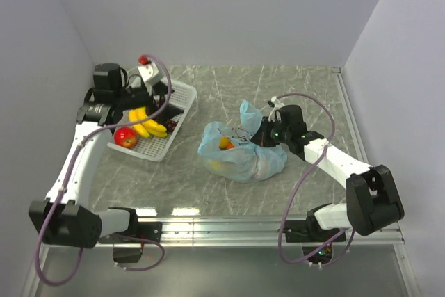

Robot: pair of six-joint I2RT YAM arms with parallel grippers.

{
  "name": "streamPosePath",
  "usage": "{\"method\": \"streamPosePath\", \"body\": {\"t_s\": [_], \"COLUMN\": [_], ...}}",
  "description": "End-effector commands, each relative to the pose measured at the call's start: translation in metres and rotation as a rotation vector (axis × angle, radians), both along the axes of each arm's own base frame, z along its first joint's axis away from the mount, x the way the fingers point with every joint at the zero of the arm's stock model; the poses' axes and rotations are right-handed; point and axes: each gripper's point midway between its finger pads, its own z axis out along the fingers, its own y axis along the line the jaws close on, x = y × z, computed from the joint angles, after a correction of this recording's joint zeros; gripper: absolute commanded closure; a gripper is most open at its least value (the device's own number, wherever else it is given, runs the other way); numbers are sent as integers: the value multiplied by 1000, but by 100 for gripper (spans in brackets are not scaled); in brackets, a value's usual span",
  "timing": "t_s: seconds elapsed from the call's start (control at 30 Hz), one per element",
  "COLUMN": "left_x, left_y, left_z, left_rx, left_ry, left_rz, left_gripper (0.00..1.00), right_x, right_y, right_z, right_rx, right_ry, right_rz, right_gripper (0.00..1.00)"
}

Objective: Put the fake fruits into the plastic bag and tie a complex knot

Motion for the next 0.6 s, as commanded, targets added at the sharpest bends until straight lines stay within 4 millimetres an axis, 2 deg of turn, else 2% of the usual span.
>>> {"method": "streamPosePath", "body": {"t_s": [0.0,0.03,0.1,0.13,0.2,0.23,0.27,0.3,0.33,0.37,0.4,0.43,0.47,0.5,0.53,0.57], "left_x": [-52,-62,-75,-82,-83,-90,-93,-98,-104,-117,-115,-111,-119,-116,-102,-102], "left_y": [14,16,14,13,3,0,-5,-21,-26,-41,-52,-57,-70,-76,-86,-98], "left_z": [-66,-80,-88,-105,-104,-119,-117,-116,-127,-126,-122,-130,-129,-127,-111,-112], "left_rx": [186,205,177,168,166,182,183,169,173,144,116,112,70,35,-35,-74], "left_ry": [65,92,137,180,125,139,110,94,120,164,145,158,213,235,177,251], "left_rz": [-159,-179,-175,-166,-129,-123,-112,-138,-137,-164,-164,-112,-101,-67,-28,-10], "left_gripper": [10,1,1,1,1,1,1,1,1,1,1,1,1,1,1,1], "right_x": [7,6,2,1,-1,-1,-2,-2,-3,-3,-3,-5,-5,-9,-11,-14], "right_y": [4,5,9,11,14,14,15,16,16,17,17,19,20,23,27,29], "right_z": [30,30,30,32,34,36,37,38,39,39,40,40,41,42,43,44], "right_rx": [10,9,11,8,5,3,-2,-5,-5,-4,3,9,16,31,34,37], "right_ry": [-84,-86,-88,-96,-101,-111,-112,-116,-120,-120,-115,-111,-108,-102,-102,-101], "right_rz": [41,49,69,80,94,99,104,106,110,111,109,113,113,123,137,148], "right_gripper": [100,100,100,100,100,100,100,100,100,100,100,100,100,100,100,100]}}
